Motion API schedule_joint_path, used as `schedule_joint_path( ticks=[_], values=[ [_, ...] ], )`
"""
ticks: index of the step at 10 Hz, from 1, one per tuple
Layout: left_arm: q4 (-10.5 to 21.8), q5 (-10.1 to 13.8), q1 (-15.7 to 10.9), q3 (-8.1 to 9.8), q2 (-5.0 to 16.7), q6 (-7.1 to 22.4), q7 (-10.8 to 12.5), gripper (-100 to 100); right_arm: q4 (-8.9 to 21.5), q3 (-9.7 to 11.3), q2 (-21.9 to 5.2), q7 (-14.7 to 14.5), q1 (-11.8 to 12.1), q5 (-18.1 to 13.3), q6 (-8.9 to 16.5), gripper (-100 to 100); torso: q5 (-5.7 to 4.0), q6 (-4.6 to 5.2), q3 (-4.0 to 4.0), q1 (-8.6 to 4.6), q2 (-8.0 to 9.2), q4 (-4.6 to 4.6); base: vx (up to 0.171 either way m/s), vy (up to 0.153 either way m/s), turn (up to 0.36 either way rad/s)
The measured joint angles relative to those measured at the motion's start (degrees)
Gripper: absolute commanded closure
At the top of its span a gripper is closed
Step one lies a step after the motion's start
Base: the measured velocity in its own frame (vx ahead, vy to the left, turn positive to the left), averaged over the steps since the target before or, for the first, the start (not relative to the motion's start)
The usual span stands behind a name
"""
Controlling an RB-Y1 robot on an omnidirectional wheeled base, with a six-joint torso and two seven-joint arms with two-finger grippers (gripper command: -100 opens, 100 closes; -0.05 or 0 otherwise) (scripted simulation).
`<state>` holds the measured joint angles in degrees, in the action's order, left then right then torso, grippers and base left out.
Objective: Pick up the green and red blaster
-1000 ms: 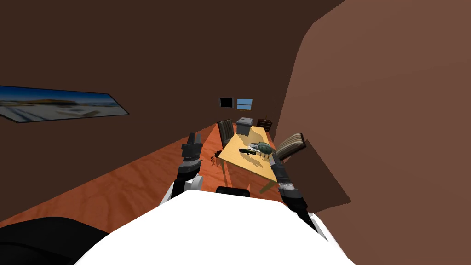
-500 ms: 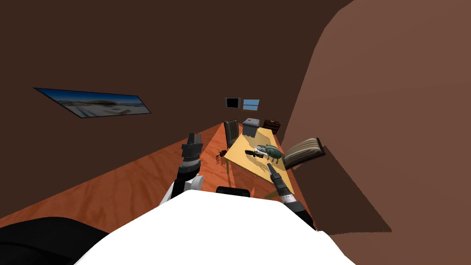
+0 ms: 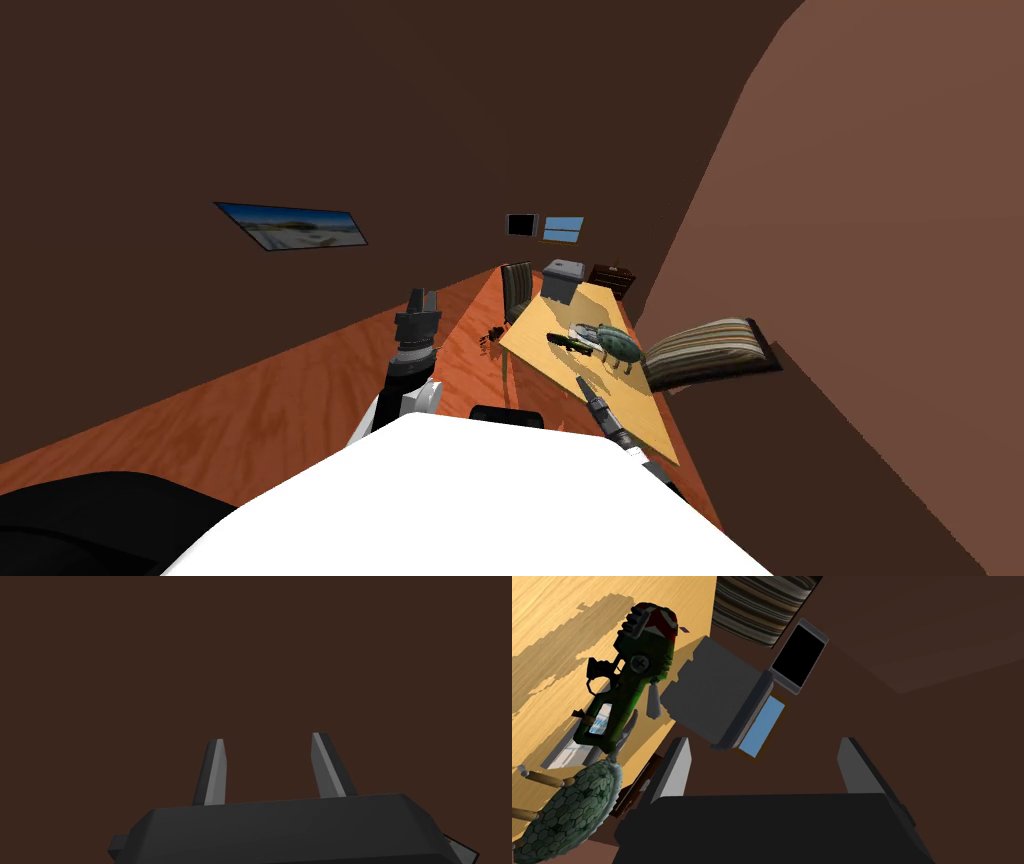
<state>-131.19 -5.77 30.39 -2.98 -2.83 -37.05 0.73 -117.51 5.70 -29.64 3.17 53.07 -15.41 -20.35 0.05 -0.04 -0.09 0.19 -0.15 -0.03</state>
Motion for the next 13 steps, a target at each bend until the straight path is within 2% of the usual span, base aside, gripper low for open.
schedule_joint_path(
  ticks=[2,3,4,5,6,10,11,12,13],
  values=[
    [0.0,0.0,0.0,0.0,0.0,0.0,0.0,0,-0.1,0.6,-3.5,-0.5,3.4,-0.8,1.6,-100,0.01,0.02,0.02,0.01,0.05,0.01,0.063,0.074,0.354],
    [0.0,0.0,0.0,0.0,0.0,0.0,0.0,0,1.8,2.1,-5.5,-1.0,3.8,-1.7,3.4,-100,0.01,0.01,-0.02,0.07,-0.04,-0.01,0.068,0.052,0.184],
    [0.0,0.0,0.0,0.01,0.0,0.0,0.0,0,1.4,2.8,-7.0,-1.6,5.5,-2.4,4.6,-100,0.02,0.07,-0.01,0.02,0.0,-0.01,0.073,0.05,0.406],
    [0.0,0.0,0.0,0.0,0.0,0.0,0.0,0,2.2,3.6,-8.7,-2.3,6.9,-3.1,5.6,-100,0.0,0.01,-0.02,-0.02,-0.03,-0.01,0.061,0.034,0.186],
    [0.0,0.0,0.0,0.01,0.0,0.0,0.0,0,3.4,4.1,-9.8,-2.8,7.3,-3.5,6.0,-100,-0.01,0.08,0.0,-0.05,0.01,0.0,0.061,0.045,0.309],
    [0.0,0.0,0.0,0.01,0.0,0.0,0.0,0,5.1,7.6,-15.5,-4.6,10.1,-5.9,11.0,-100,0.0,0.08,0.04,-0.04,0.07,0.01,0.052,0.038,0.288],
    [0.0,0.0,0.0,0.01,0.0,0.0,0.0,0,6.2,8.3,-16.6,-5.4,11.7,-6.7,11.6,-100,0.0,0.03,0.02,-0.03,0.05,0.01,0.053,0.017,0.169],
    [0.0,0.0,0.0,0.02,0.0,0.0,0.0,0,7.3,8.8,-17.7,-5.9,11.9,-7.1,11.9,-100,-0.01,0.09,0.03,-0.08,0.07,0.01,0.054,0.032,0.348],
    [0.0,0.0,0.0,0.01,0.0,0.0,0.0,0,7.3,9.9,-19.8,-5.9,12.4,-7.4,13.6,-100,0.0,0.03,0.02,-0.06,0.05,0.01,0.048,0.017,0.196]
  ],
)
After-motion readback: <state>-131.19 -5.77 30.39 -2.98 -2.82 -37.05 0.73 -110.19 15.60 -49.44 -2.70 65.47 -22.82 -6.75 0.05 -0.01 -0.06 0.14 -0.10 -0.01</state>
